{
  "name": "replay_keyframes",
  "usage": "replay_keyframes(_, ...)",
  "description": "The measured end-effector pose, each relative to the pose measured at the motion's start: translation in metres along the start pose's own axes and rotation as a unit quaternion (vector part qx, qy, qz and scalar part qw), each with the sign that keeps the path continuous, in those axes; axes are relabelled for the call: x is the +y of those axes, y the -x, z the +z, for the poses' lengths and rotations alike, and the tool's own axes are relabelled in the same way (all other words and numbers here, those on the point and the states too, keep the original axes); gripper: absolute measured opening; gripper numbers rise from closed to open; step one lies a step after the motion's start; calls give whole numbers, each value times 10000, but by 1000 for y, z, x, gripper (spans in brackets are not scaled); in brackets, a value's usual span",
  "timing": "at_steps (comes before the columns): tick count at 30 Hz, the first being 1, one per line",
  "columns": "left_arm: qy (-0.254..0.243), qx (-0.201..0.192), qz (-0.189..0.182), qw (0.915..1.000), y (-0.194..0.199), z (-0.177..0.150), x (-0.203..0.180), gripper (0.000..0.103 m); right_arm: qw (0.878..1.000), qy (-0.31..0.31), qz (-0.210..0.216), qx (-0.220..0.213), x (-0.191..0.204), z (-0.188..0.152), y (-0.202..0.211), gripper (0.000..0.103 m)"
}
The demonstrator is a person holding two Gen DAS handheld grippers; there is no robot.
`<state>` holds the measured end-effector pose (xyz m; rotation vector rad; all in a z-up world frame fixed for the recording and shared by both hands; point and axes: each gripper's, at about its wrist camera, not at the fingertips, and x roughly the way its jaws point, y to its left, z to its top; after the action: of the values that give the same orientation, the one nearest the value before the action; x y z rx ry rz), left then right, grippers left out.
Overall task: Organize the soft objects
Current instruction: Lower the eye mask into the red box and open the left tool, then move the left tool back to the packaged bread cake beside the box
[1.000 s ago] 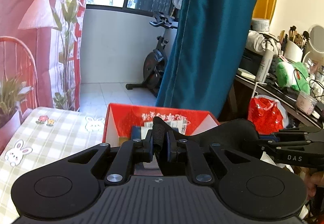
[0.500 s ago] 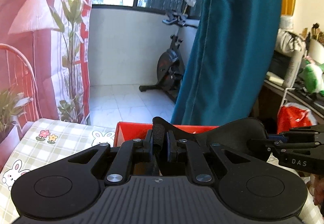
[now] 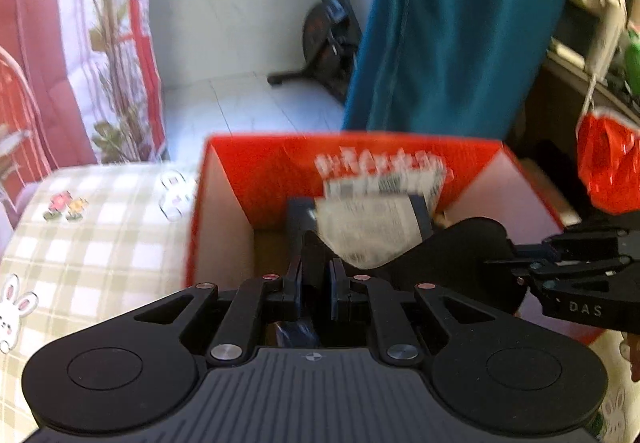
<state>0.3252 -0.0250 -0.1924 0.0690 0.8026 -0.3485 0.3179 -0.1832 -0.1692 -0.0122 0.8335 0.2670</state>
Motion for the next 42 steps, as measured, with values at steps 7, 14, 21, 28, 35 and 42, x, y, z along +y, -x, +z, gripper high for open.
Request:
replay_keyframes(7, -184, 304, 73, 9993, -8, -11, -7, 14, 9984, -209, -8, 520, 2, -14, -15, 13)
replay_keyframes(14, -103, 501, 30, 9987, -11, -13, -3, 14, 9973, -229, -163, 685, -2, -17, -18, 13)
replay_keyframes(21, -357, 229, -71, 9991, 6, -11, -13, 64, 9968, -60, -463, 644, -1, -18, -8, 26)
replay_keyframes(28, -378, 42, -26, 9993, 32, -11, -19, 65, 9977, 7, -588, 333, 0, -18, 22, 34)
replay_keyframes(35, -332, -250, -26, 9991, 66, -20, -24, 65, 9988, 110, -474, -98, 5, -25, 60, 34)
replay_keyframes(42, -263, -568, -29, 9980, 95, -44, -33, 65, 9965, 371, -316, -680, 18, -46, 100, 34)
